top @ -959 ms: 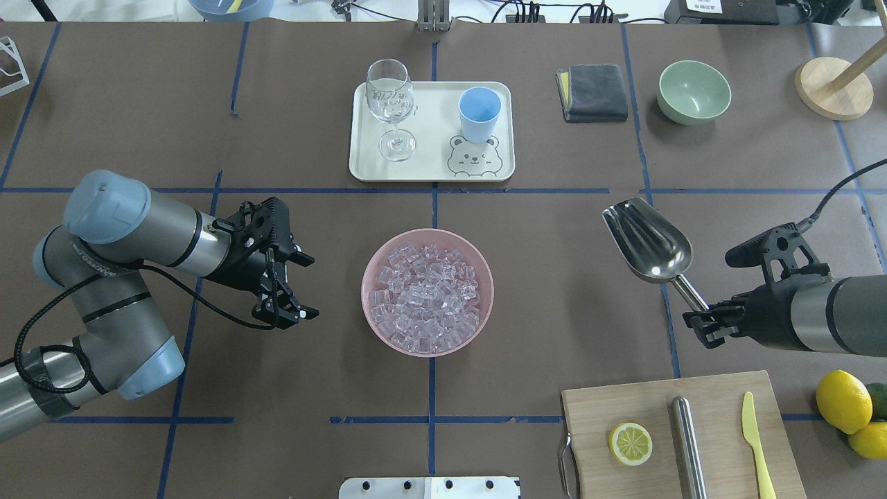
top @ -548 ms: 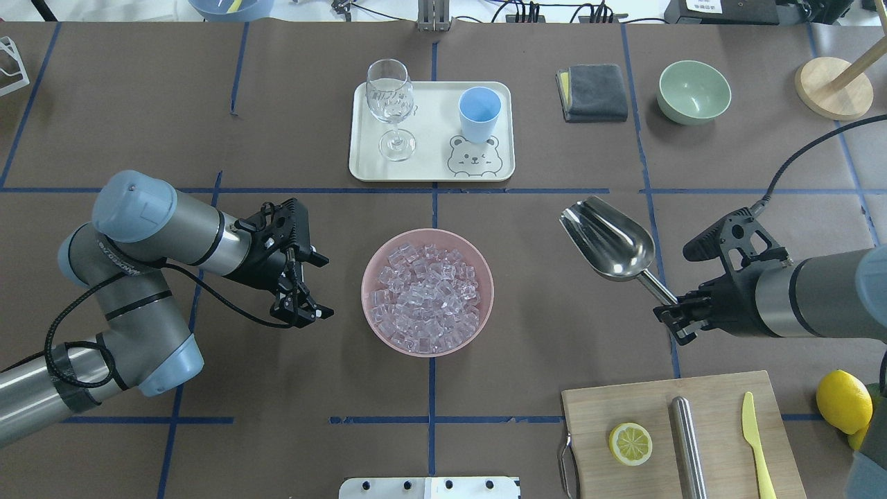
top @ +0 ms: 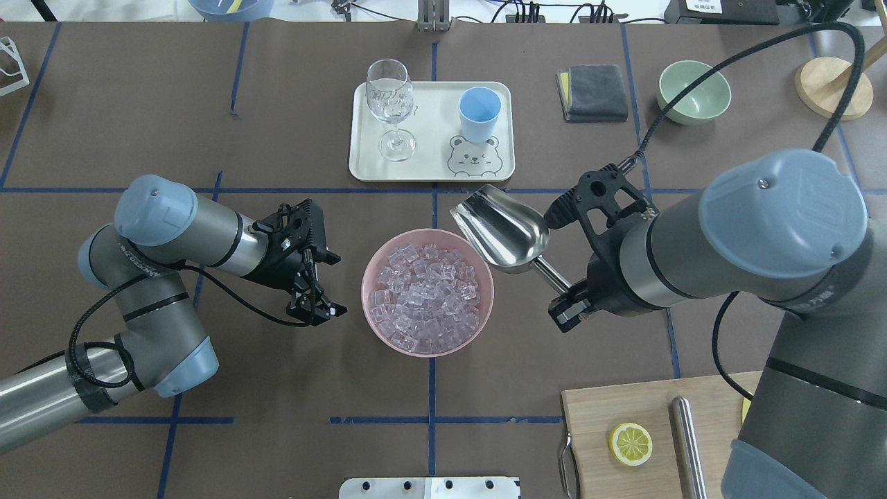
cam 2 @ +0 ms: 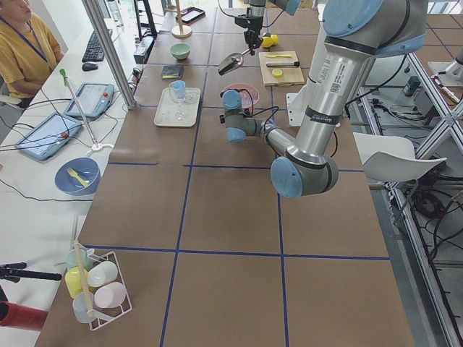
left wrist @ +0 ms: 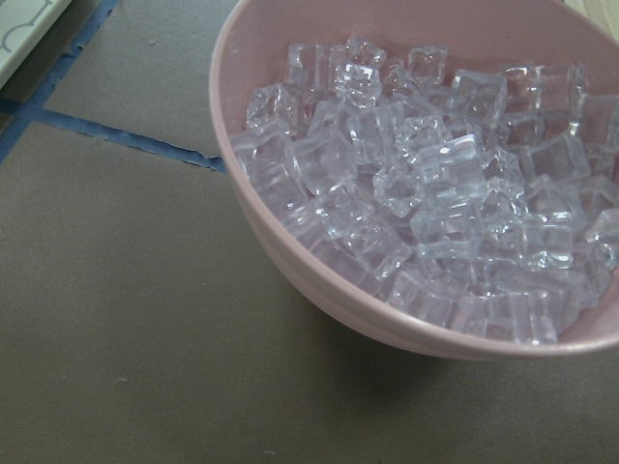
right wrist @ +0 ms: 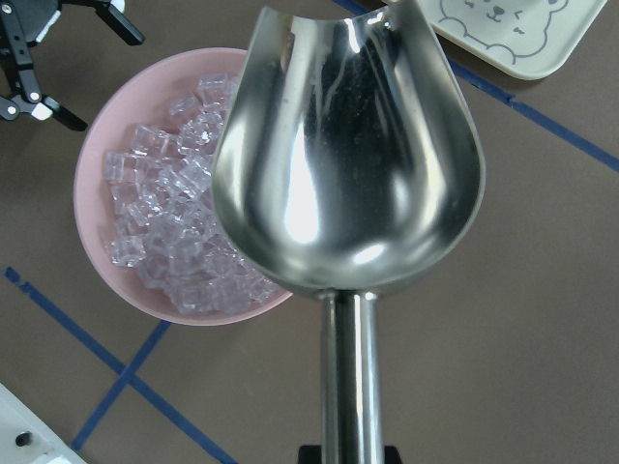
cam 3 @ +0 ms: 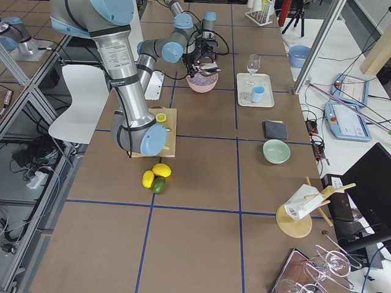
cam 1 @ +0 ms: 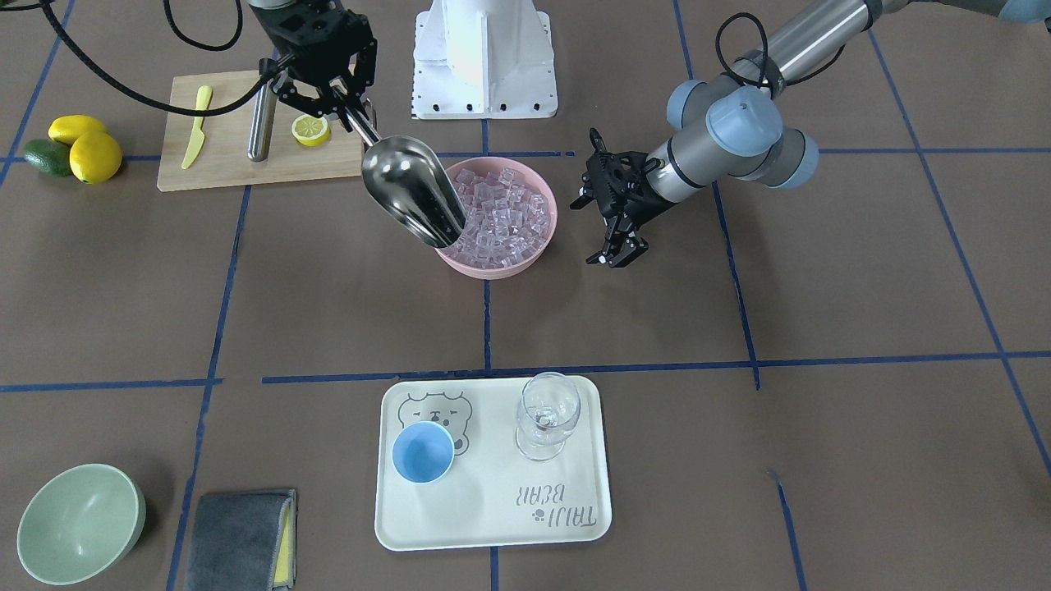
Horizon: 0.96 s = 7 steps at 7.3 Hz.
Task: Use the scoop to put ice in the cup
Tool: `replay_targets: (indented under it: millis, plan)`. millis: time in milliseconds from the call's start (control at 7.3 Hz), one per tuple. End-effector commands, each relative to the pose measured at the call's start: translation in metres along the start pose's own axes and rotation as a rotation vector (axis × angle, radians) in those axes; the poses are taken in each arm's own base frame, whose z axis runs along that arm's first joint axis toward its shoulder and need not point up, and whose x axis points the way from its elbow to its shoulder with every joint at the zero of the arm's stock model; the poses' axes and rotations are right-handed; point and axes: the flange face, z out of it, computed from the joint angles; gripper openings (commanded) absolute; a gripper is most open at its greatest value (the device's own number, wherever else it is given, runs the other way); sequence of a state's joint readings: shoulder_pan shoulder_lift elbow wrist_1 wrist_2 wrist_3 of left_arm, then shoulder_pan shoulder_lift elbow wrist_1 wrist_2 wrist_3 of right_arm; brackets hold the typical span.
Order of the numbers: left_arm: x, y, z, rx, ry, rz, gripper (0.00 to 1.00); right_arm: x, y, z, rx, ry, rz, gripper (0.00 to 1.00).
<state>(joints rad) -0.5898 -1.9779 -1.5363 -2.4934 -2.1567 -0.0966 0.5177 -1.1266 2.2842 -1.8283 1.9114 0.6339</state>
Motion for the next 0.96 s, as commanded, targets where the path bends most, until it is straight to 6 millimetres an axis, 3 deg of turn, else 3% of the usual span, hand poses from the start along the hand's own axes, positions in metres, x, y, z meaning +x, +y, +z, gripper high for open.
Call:
replay_targets:
  millis: [0,411,822]
  plan:
    - [-0.001,0.002,0.002,-0.004,-0.001,-0.003,1.0,-0.015,-0.006,0.0,-0.029,0.002,-0.002,0.0]
    - [-0.001,0.001,0.001,0.0,-0.001,0.001,1.0,-0.022,0.005,0.008,-0.178,0.08,-0.18,0.0]
    - [0.0,-0.001,0.001,0.004,0.001,0.003,1.0,-0.046,-0.021,-0.01,-0.385,0.165,-0.309,0.0]
